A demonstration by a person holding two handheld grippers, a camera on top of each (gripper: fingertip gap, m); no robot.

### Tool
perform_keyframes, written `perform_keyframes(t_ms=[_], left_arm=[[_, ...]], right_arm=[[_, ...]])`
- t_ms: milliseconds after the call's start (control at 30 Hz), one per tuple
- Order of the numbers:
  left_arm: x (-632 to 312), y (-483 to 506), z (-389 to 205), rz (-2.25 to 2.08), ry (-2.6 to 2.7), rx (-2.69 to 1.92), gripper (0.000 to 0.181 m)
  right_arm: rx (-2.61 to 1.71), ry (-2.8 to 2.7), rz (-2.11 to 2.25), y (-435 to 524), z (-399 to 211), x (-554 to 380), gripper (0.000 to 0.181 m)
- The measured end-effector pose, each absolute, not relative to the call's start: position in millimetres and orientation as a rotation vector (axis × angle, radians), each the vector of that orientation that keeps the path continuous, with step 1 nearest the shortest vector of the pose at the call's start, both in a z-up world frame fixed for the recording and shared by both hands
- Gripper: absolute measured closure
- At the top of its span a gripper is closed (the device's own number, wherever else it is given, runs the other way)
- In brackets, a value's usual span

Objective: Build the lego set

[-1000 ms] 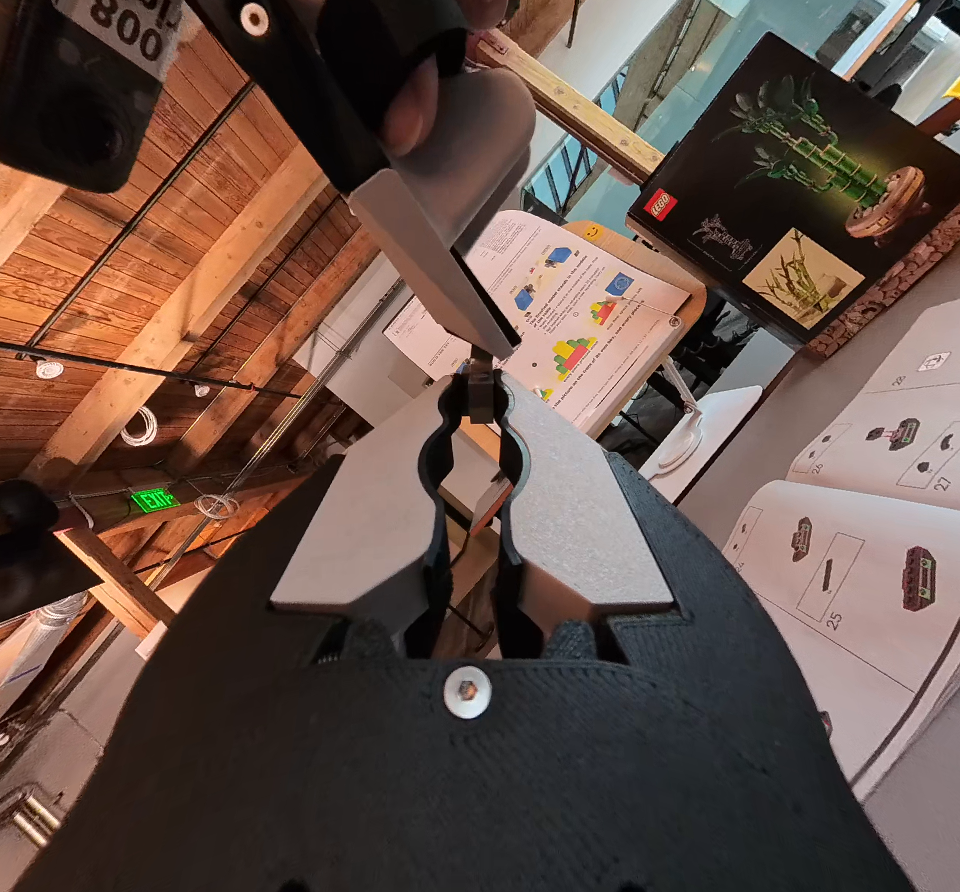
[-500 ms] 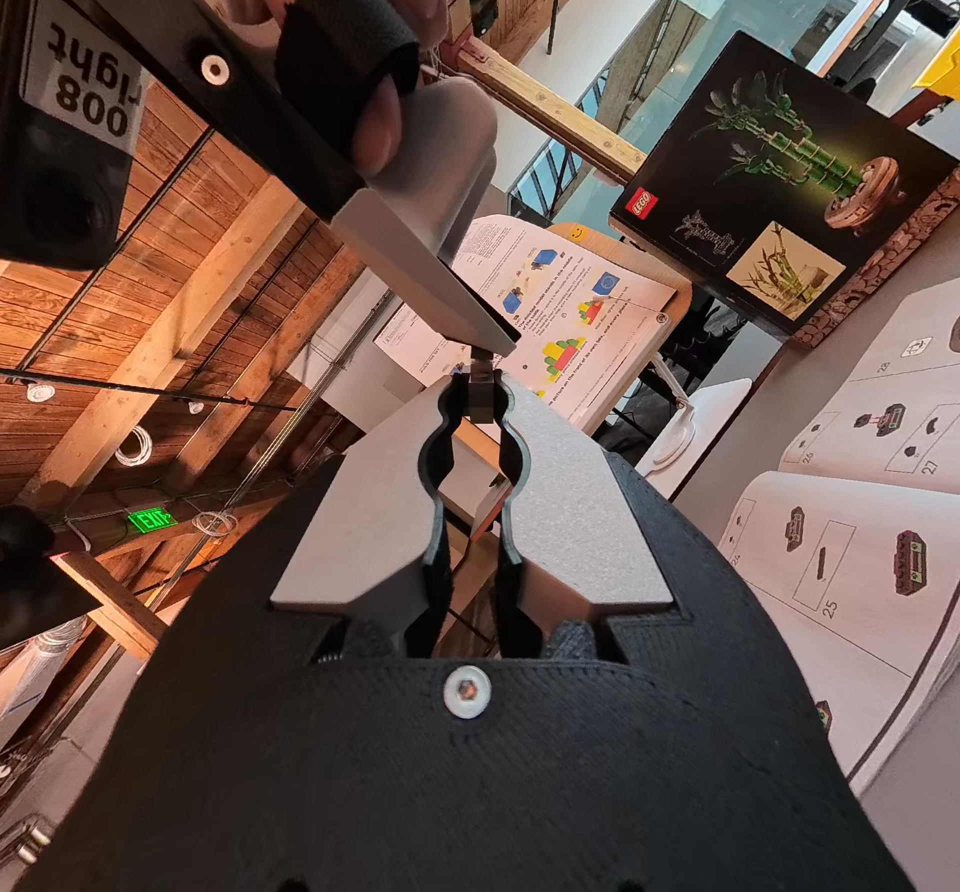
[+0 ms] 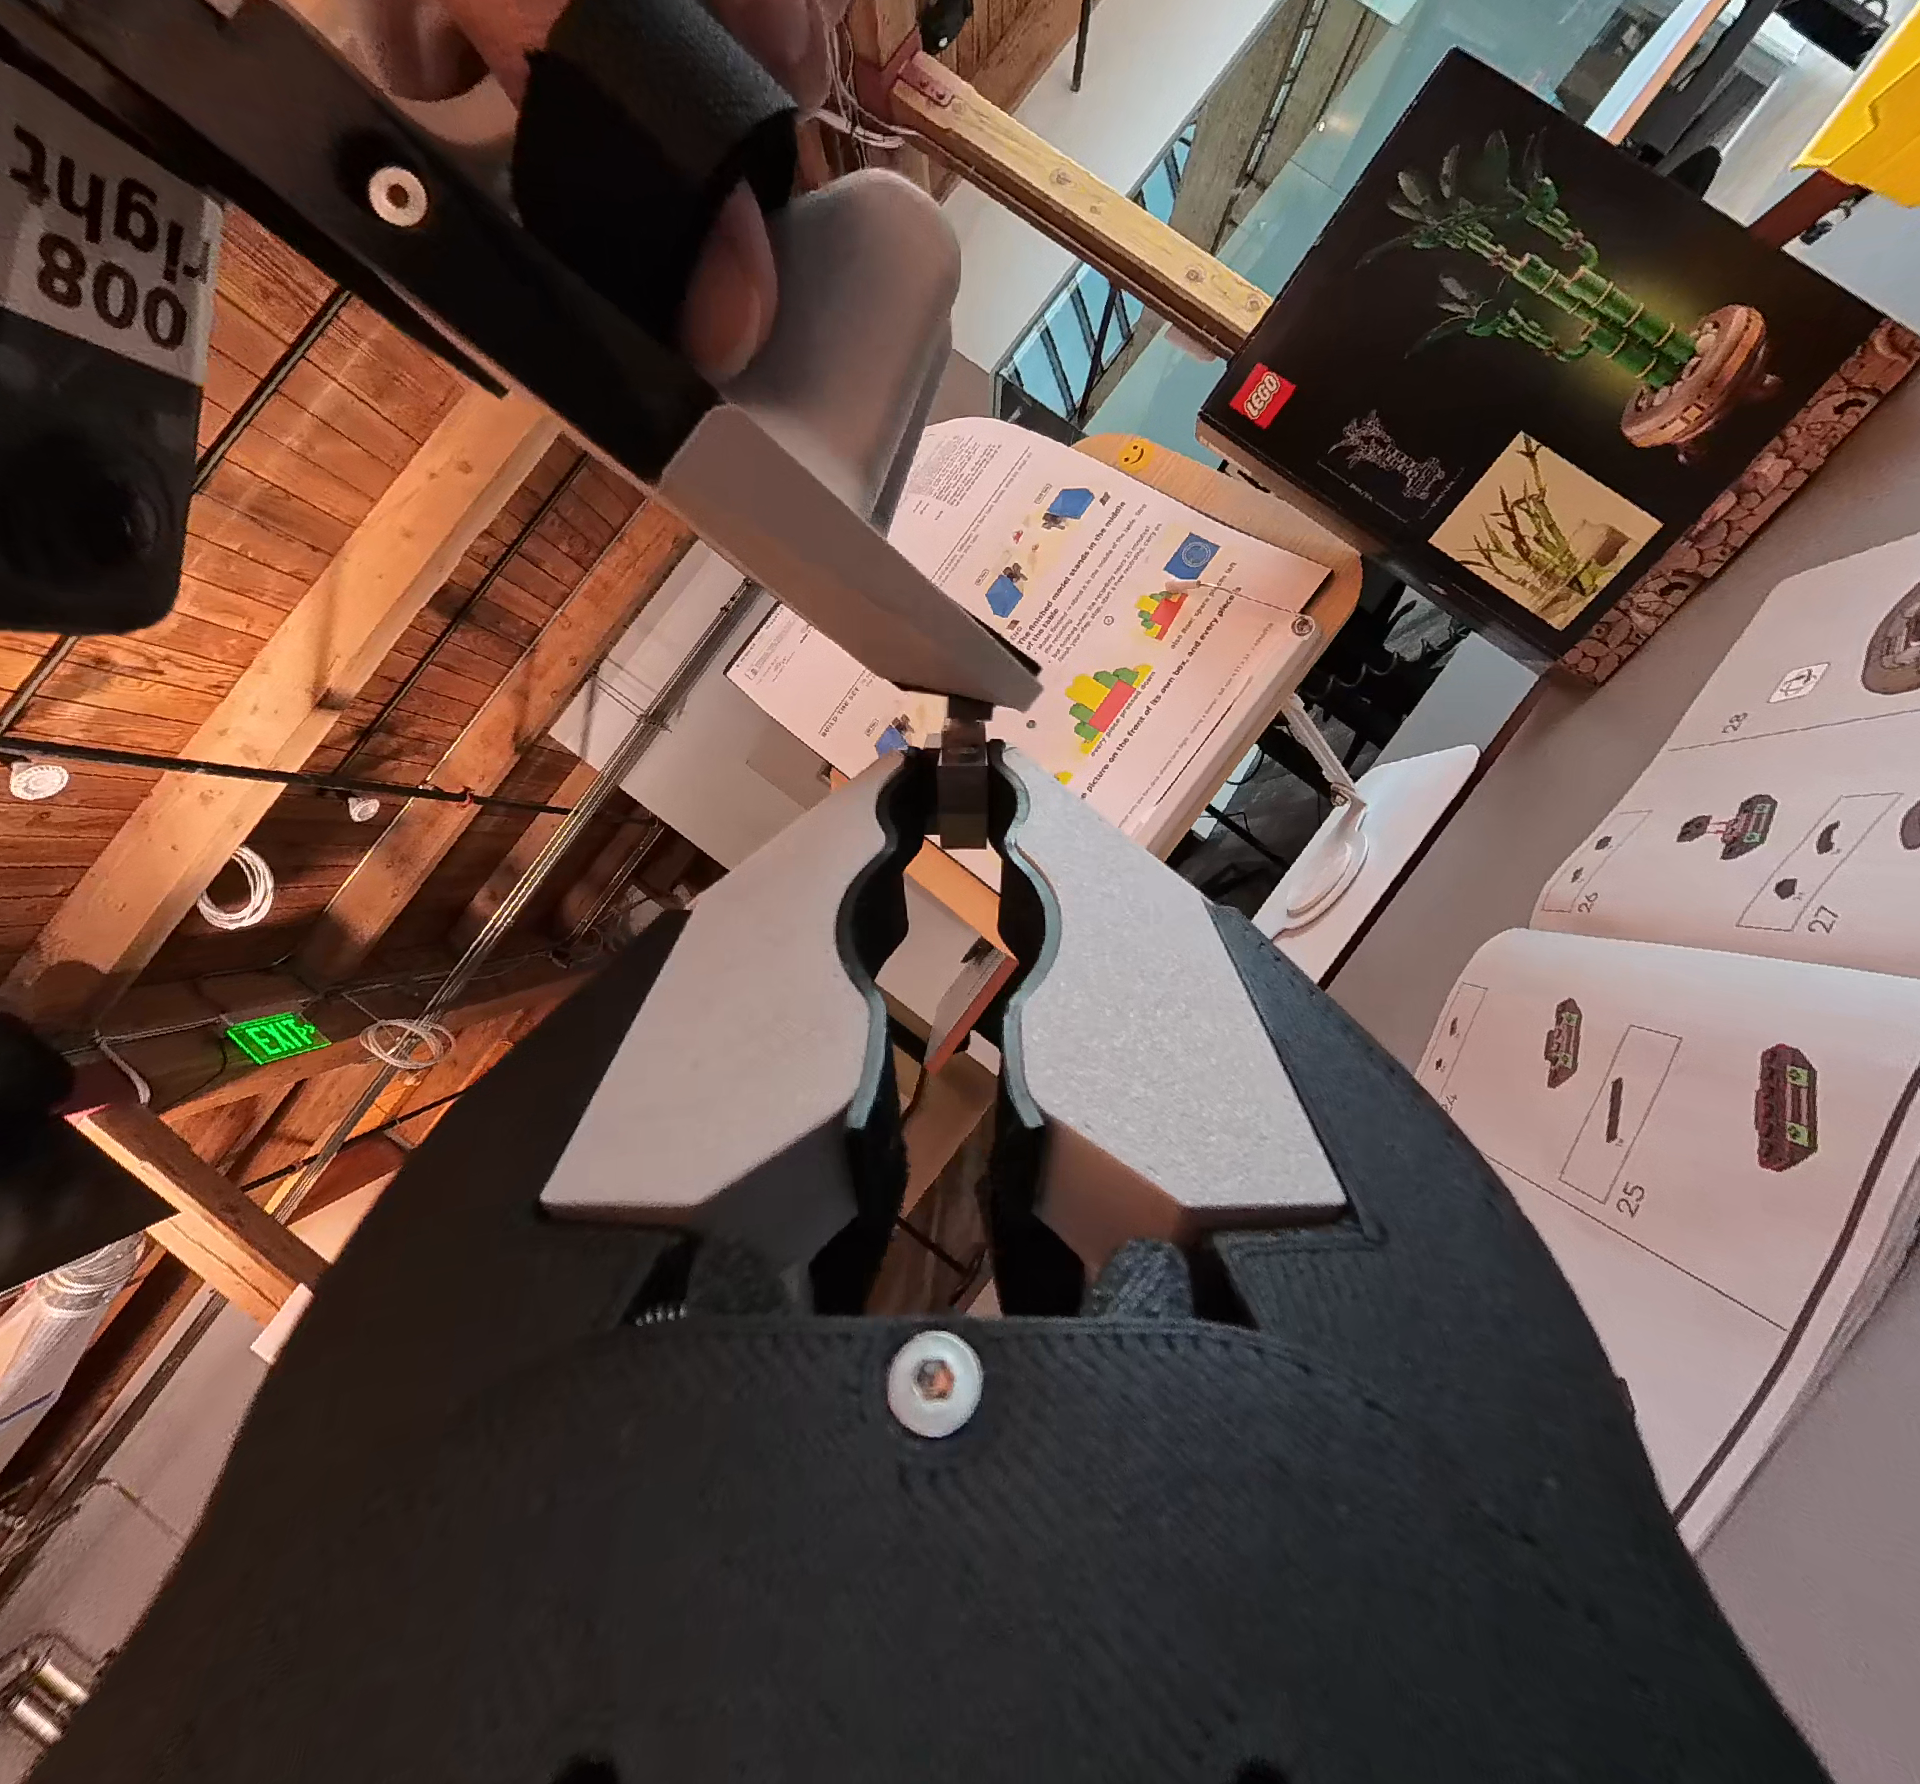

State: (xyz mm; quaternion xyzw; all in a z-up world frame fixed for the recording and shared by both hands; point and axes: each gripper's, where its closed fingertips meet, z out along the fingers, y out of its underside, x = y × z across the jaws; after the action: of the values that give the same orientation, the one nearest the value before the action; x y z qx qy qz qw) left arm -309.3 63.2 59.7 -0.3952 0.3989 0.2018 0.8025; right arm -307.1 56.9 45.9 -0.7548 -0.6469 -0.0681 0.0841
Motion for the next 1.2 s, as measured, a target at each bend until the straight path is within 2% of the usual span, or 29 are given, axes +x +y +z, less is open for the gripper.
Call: perform_keyframes(t_ms=[200,733,1200], left_arm=[[-309,63,61,0.439,0.854,-0.84,0.173],[-316,61,70,0.397,0.796,-0.847,0.173],[-312,61,65,0.433,0.818,-0.844,0.172]], right_arm=[[-2.267,-1.952,-0.224,56,47,-307,0.168],[-2.172,-1.861,0.195,54,56,-317,0.168],[-2.112,-1.83,0.196,56,51,-311,0.167]])
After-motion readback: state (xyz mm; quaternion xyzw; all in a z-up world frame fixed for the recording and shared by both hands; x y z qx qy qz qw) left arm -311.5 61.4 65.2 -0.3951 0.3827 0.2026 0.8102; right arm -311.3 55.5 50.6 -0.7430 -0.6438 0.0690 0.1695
